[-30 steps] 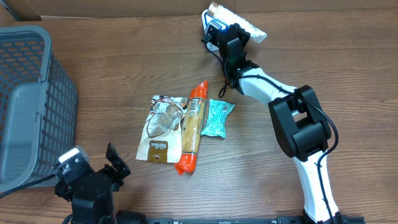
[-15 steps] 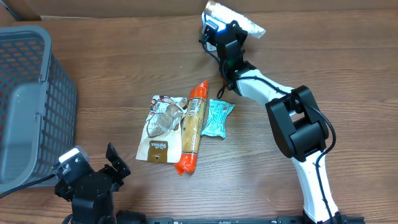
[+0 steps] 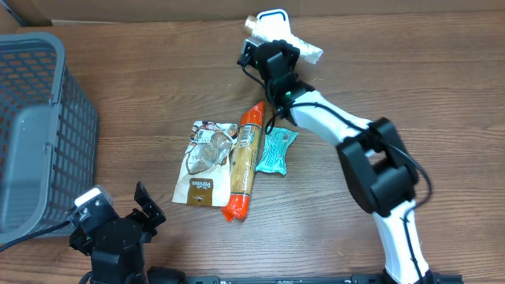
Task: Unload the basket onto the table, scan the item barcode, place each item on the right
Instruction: 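Lift the white tube and lay it at the table's right edge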
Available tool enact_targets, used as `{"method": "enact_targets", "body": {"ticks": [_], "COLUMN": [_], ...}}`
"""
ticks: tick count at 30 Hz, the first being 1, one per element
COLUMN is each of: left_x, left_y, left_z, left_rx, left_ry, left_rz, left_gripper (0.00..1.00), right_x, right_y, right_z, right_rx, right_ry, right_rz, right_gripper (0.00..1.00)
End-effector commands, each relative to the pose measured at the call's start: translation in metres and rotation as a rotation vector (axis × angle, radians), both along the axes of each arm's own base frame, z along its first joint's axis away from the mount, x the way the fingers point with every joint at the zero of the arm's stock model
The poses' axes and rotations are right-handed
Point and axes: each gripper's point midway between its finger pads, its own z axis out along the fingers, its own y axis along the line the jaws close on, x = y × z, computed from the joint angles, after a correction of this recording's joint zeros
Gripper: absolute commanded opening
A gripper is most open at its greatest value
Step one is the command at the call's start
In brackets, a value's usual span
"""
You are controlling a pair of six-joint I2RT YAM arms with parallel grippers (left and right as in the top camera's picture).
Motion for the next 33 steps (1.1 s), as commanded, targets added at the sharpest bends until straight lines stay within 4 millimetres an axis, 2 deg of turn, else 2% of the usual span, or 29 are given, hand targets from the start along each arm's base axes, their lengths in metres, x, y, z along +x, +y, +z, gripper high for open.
{"method": "enact_targets", "body": {"ticks": [1,5,8,10,13,16,17,23,24,25,27,30,33], "left_x": [-0.001,-0.001,-0.001,-0.001,-0.001,-0.001,-0.001,-0.001,-0.001,-0.001,-0.001,-0.001,-0.001], "left_y": [0.002,0.002,0.002,0.002,0.002,0.002,0.002,0.002,0.002,0.002,0.002,0.002,0.002], "left_z": [0.0,0.0,0.0,0.0,0.0,0.0,0.0,0.0,0.0,0.0,0.0,0.0,0.0], "left_rx": [0.001,0.001,0.001,0.001,0.001,0.001,0.001,0.001,0.001,0.001,0.001,0.001,0.001], "left_ry": [-0.008,-0.007,-0.007,-0.007,-0.007,-0.007,-0.007,-0.007,-0.007,-0.007,-0.007,-0.007,-0.007], "left_rz": [0.018,0.018,0.018,0.018,0.018,0.018,0.018,0.018,0.018,0.018,0.018,0.018,0.018], "left_gripper": [1.0,1.0,0.99,1.0,1.0,0.99,1.0,1.0,1.0,1.0,1.0,1.0,1.0], "right_x": [-0.035,-0.095,-0.133,-0.151,-0.161,-0.165,-0.163,-0.148,-0.146,-0.143,-0.142,-0.15,-0.163], "right_y": [-0.005,-0.005,-0.016,-0.034,-0.064,-0.106,-0.126,-0.198,-0.208,-0.227,-0.249,-0.282,-0.304], "right_z": [0.157,0.188,0.199,0.197,0.184,0.163,0.149,0.082,0.07,0.046,0.018,-0.019,-0.048], "right_rx": [0.385,0.726,0.982,1.114,1.257,1.382,1.425,1.578,1.602,1.631,1.658,1.691,1.738], "right_ry": [-0.143,0.074,0.268,0.399,0.544,0.68,0.713,0.72,0.713,0.681,0.617,0.497,0.404], "right_rz": [-0.003,0.041,0.013,-0.043,-0.167,-0.294,-0.35,-0.672,-0.721,-0.81,-0.949,-1.171,-1.348], "right_gripper": [0.04,0.04,0.04,0.04,0.04,0.04,0.04,0.04,0.04,0.04,0.04,0.04,0.04]}}
